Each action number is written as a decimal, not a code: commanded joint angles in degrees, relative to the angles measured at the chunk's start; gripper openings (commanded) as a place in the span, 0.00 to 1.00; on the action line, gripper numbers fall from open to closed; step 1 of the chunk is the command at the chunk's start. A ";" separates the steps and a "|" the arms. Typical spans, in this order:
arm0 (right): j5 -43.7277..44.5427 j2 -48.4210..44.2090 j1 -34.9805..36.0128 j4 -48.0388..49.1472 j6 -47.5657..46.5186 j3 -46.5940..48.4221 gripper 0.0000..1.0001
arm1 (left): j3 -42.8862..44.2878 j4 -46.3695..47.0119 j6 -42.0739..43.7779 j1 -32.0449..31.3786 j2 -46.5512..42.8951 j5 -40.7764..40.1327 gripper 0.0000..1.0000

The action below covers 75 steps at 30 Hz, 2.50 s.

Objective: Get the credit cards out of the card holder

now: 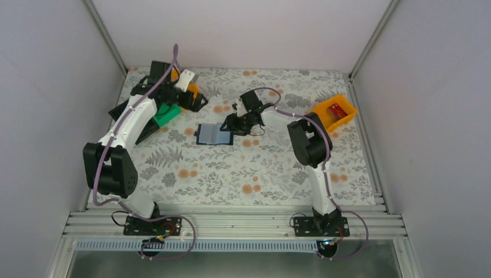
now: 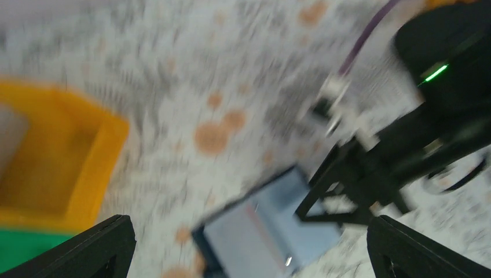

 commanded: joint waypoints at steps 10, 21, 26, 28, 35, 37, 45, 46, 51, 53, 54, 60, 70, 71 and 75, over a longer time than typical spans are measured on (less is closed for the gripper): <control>9.40 -2.97 2.90 -5.55 0.12 -0.42 0.61 | -22.80 5.30 1.63 0.60 11.05 -6.87 0.98; -0.96 -1.31 3.94 4.13 6.09 -0.73 0.63 | -24.37 6.94 2.26 0.21 16.88 -1.15 0.92; -3.37 0.74 3.94 6.37 7.66 1.86 0.60 | -24.55 7.51 2.18 0.22 17.99 -1.43 0.82; -3.74 1.95 4.05 6.09 7.97 2.64 0.59 | -24.55 7.34 2.34 0.22 17.81 -0.75 0.77; 6.02 3.32 4.17 -0.93 6.03 3.58 0.56 | -24.31 7.56 2.89 0.21 14.52 1.51 0.75; 6.89 2.82 4.14 -0.44 5.76 2.47 0.45 | -24.25 7.31 3.12 0.21 14.24 2.15 0.74; 0.04 -4.31 1.83 5.28 -0.32 1.19 0.04 | -19.72 1.32 6.97 5.49 7.42 7.08 0.86; -0.88 -6.48 1.17 6.23 -2.02 0.61 0.04 | -18.39 -0.66 7.98 6.99 5.67 8.36 0.88; -5.36 -17.77 -0.07 4.39 -13.15 0.44 0.04 | -11.79 -9.42 14.18 9.89 -5.06 11.24 0.92; -7.34 -22.85 -0.24 4.91 -15.23 -0.32 0.04 | -7.67 -14.03 16.20 9.94 -7.19 13.74 0.92; -8.50 -24.73 -0.35 5.58 -15.91 -0.68 0.04 | -4.62 -16.29 16.57 9.92 -7.55 14.76 0.92; -14.32 -34.40 -0.35 11.75 -18.94 -1.44 0.04 | 7.44 -25.92 18.83 9.65 -9.80 26.04 0.93; -17.56 -38.14 -0.37 12.12 -21.91 3.25 0.04 | 10.64 -20.94 13.27 1.54 -16.25 25.93 0.86; -17.53 -38.32 -0.35 12.10 -21.99 3.45 0.04 | 10.50 -20.87 13.01 0.67 -16.20 25.34 0.86; -18.05 -38.85 -0.32 12.34 -22.56 4.23 0.04 | 10.27 -19.98 12.00 -0.90 -15.84 22.44 0.83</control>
